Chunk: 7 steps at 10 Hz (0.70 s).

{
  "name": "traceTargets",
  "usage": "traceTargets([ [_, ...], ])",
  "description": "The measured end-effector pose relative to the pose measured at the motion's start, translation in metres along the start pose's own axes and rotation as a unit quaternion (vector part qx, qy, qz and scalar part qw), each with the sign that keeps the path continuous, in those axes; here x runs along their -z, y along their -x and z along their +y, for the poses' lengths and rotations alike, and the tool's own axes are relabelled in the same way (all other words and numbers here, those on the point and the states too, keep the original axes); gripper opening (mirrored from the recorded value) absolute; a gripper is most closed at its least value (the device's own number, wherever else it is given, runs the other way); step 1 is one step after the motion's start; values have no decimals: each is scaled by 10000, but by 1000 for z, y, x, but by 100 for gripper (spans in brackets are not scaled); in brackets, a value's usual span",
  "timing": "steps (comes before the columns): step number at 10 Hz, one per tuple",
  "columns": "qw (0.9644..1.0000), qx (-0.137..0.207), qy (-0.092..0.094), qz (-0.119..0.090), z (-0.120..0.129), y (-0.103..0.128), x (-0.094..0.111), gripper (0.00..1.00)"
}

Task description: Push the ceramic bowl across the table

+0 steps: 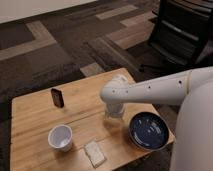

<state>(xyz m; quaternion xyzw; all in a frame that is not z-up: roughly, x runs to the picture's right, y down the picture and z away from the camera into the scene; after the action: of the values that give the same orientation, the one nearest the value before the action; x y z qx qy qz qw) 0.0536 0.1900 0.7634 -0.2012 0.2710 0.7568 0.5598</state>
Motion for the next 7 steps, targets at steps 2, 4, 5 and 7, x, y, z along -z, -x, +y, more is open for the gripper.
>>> traceTargets([
  [2, 9998, -105, -95, -128, -26, -1, 8, 65],
  [4, 9961, -701, -448, -281, -84, -24, 35, 65],
  [5, 9952, -778, -508, -311, -92, -30, 38, 65],
  [7, 9953, -763, -496, -322, -90, -30, 38, 65],
])
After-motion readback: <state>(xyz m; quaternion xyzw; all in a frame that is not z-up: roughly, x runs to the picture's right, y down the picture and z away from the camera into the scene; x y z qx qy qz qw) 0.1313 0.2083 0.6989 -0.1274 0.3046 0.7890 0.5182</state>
